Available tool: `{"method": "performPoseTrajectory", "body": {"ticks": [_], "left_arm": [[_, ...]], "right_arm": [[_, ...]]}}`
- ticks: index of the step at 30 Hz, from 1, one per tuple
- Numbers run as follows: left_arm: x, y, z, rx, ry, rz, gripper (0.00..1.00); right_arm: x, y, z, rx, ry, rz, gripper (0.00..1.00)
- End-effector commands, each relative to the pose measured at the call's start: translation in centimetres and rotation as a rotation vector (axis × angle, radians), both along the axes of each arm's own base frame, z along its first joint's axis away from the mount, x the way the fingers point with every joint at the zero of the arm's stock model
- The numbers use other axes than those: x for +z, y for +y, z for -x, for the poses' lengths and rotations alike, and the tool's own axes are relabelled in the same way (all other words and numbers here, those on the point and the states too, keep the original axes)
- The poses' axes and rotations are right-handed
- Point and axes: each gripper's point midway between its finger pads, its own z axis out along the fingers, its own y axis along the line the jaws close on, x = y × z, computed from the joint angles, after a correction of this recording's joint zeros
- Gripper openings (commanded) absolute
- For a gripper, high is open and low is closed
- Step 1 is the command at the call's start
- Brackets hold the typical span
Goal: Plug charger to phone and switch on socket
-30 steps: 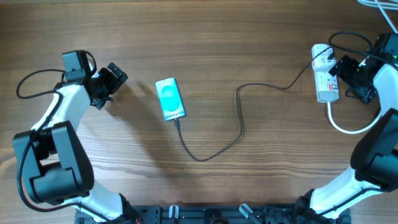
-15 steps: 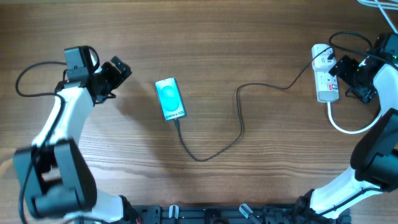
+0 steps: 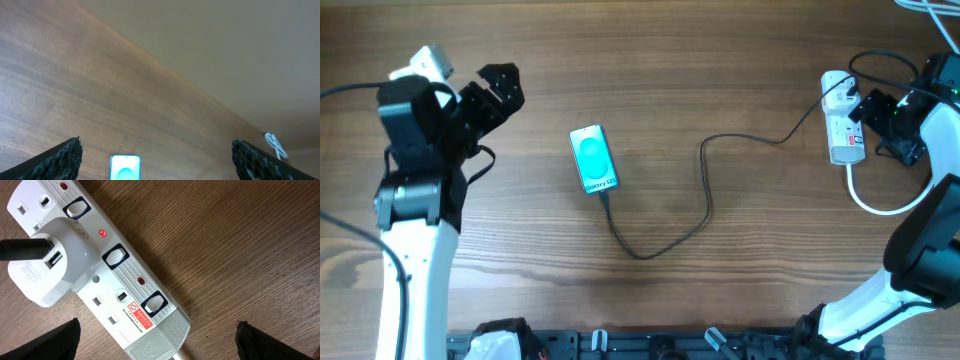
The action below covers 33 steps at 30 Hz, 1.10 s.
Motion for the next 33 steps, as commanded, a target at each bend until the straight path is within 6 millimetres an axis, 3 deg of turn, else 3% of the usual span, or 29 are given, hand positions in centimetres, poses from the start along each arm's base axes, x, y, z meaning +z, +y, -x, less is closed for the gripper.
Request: {"method": "performPoseTrajectory", "body": {"ticks": [1,5,10,14,18,26,29,33], "left_arm": [[2.1,0.0,0.6,0.002,-0.056,-0.013,1.0],[2.1,0.0,0.7,0.002,-0.053,-0.013,1.0],[1.0,0.2,2.6,0.018,0.018,-0.034,1.0],[-3.1,0.8,5.1,0.036,0.184,-0.081,1.0],[-8.7,1.0,7.1,0.049,0.317,-0.084,1.0],[-18.0,0.3,9.8,0.03,0.3,-0.065,1.0],[-20.0,0.1,10.9,0.034,0.218,-0.073,1.0],[-20.1,0.1,11.3,0.042,0.056,-0.09,1.0]], "right_arm": [[1.0,-0.6,-0.4,0.009,-0.018,0.036,1.0],[1.0,-0.6,-0.4,0.009,-0.018,0.036,1.0],[1.0,-0.6,-0.4,0.009,-0.02,0.037,1.0],[1.0,-0.6,-0.5,0.009,-0.021,0.037,1.0],[1.0,-0.6,-0.5,0.009,-0.021,0.037,1.0],[1.0,-0.6,-0.5,0.009,-0.021,0.038,1.0],[1.0,-0.6,-0.5,0.01,-0.021,0.038,1.0],[1.1,-0.6,-0.5,0.009,-0.021,0.038,1.0]]}}
